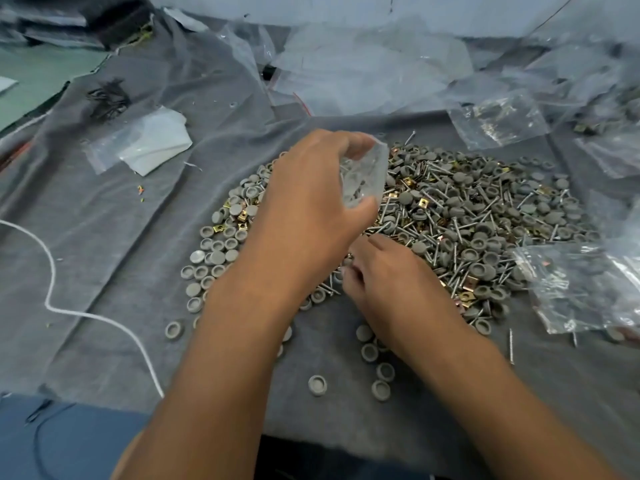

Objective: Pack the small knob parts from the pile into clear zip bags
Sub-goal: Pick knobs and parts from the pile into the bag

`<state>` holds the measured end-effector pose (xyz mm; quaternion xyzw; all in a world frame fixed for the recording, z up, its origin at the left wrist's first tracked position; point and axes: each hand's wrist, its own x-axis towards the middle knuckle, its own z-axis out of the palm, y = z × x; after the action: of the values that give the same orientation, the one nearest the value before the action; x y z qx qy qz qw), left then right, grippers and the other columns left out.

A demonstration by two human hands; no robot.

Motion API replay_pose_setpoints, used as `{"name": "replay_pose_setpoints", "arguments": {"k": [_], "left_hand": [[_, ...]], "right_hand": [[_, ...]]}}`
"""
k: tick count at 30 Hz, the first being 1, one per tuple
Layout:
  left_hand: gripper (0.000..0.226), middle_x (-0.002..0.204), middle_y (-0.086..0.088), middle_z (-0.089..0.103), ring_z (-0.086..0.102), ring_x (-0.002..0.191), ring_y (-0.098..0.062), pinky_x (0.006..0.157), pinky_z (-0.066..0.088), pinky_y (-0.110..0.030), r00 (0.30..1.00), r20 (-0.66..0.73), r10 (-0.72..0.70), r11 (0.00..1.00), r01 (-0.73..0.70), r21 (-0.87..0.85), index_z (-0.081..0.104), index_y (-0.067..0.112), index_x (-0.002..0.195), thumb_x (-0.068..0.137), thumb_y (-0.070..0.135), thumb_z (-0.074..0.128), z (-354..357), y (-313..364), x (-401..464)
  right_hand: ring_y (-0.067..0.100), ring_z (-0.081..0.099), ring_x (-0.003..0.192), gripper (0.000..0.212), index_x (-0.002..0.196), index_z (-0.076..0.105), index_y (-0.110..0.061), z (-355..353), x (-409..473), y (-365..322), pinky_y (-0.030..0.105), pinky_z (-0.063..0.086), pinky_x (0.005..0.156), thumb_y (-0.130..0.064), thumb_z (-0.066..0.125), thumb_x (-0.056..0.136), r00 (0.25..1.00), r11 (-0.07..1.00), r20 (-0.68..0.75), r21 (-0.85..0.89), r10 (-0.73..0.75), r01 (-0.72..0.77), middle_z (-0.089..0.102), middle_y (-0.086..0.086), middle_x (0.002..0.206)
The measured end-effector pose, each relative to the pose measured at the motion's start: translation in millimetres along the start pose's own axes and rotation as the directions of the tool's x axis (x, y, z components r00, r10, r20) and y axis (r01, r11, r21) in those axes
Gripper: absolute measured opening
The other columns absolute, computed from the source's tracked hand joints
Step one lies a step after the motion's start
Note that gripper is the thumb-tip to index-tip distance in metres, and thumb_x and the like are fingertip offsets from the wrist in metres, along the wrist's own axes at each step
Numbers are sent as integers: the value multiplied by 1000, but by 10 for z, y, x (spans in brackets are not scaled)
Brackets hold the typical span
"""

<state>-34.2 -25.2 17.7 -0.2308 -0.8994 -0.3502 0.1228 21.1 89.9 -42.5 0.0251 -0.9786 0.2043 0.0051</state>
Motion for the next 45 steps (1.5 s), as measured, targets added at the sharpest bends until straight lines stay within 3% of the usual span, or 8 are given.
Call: {"name": "replay_pose_setpoints", "arguments": {"k": [4,9,17,22,25,38,42,45], "left_hand": [[52,112,15,60,45,81,4,79,34,-1,1000,-3,15,1000,-15,3,63,27,129,79,22,78,10,3,6],[50,111,15,60,47,82,14,81,31,2,1000,-11,23,1000,-23,-14,64,25,126,78,19,78,4,-15,8],[52,115,16,60,45,83,17,80,29,6,999,-23,34,999,-34,6,64,25,128,78,21,79,11,-23,5],[52,118,15,63,46,82,12,80,31,4,999,-36,15,1000,-16,-3,64,26,128,78,22,79,10,-20,11],[52,116,15,63,45,79,11,77,36,-2,1000,-20,10,1000,-10,-21,64,26,129,79,23,79,-10,-7,-4],[50,103,22,53,45,81,5,79,31,2,1000,10,12,1000,-12,17,64,25,126,78,22,81,25,-21,1],[52,88,31,40,43,81,16,79,29,3,1000,18,8,1000,-9,30,63,27,126,77,25,82,24,22,-9],[55,96,27,43,42,83,4,80,33,-5,999,38,25,998,-27,63,60,31,129,78,28,81,40,80,-27]], "right_hand": [[22,56,91,17,106,60,-15,-10,9,77,41,48,80,-26,49,101,988,990,-110,79,-105,114,55,0,99],[-3,47,72,18,85,54,-29,-126,31,248,10,34,67,-16,61,97,948,957,-314,254,-56,140,47,-16,78],[7,46,79,31,86,40,-33,65,35,260,29,44,65,-10,58,98,999,994,-46,107,-6,11,48,-12,86],[7,49,83,20,91,42,-35,62,15,259,34,47,70,-22,52,102,993,985,-115,162,-38,56,49,-14,89],[-1,46,81,16,86,48,-38,56,-2,276,31,41,71,-37,54,100,1000,990,-6,137,-30,30,47,-18,88],[5,59,65,19,81,65,-27,-78,-39,247,32,53,64,-39,66,95,990,974,-66,199,122,-106,63,-10,72],[-11,56,78,15,82,64,-36,-457,-145,439,5,40,63,-40,64,96,948,958,-260,262,186,-116,59,-18,72],[-5,54,71,14,87,64,-32,-707,-239,465,6,36,60,-36,60,100,881,949,-451,314,140,10,57,-16,71]]}}
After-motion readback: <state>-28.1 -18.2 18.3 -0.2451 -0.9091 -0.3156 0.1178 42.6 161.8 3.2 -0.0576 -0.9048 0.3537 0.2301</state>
